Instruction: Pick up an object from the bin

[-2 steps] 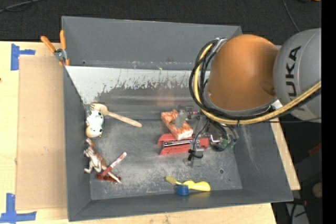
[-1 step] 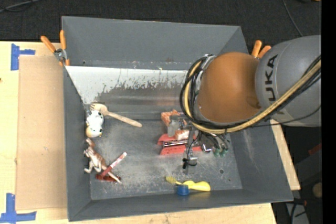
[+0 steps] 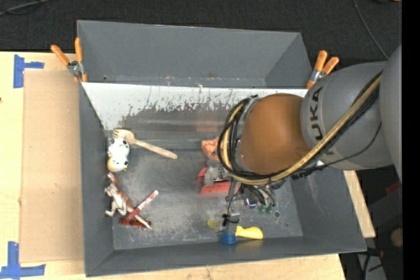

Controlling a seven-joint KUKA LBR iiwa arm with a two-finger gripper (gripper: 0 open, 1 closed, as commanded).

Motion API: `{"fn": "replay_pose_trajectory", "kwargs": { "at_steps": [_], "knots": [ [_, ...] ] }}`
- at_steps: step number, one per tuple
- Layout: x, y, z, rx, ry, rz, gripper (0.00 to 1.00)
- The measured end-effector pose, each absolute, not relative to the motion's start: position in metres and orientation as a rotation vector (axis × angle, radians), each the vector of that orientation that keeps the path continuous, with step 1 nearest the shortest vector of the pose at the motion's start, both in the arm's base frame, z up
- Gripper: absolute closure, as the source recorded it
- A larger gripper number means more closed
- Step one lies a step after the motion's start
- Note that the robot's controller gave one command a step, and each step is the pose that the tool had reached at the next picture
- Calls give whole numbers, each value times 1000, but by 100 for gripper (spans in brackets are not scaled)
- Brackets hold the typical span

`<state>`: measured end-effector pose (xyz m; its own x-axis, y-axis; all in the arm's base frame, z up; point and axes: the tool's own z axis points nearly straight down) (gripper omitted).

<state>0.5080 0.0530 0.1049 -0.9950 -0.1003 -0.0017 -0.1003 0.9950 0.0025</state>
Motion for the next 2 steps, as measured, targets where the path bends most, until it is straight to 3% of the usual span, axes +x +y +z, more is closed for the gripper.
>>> {"fn": "replay_pose_trajectory", "kwargs": {
  "at_steps": [1,2],
  "knots": [
    [525,14,71,-292,3118,11,0],
    [521,33,77,-359,3082,8,100]
  ]
}}
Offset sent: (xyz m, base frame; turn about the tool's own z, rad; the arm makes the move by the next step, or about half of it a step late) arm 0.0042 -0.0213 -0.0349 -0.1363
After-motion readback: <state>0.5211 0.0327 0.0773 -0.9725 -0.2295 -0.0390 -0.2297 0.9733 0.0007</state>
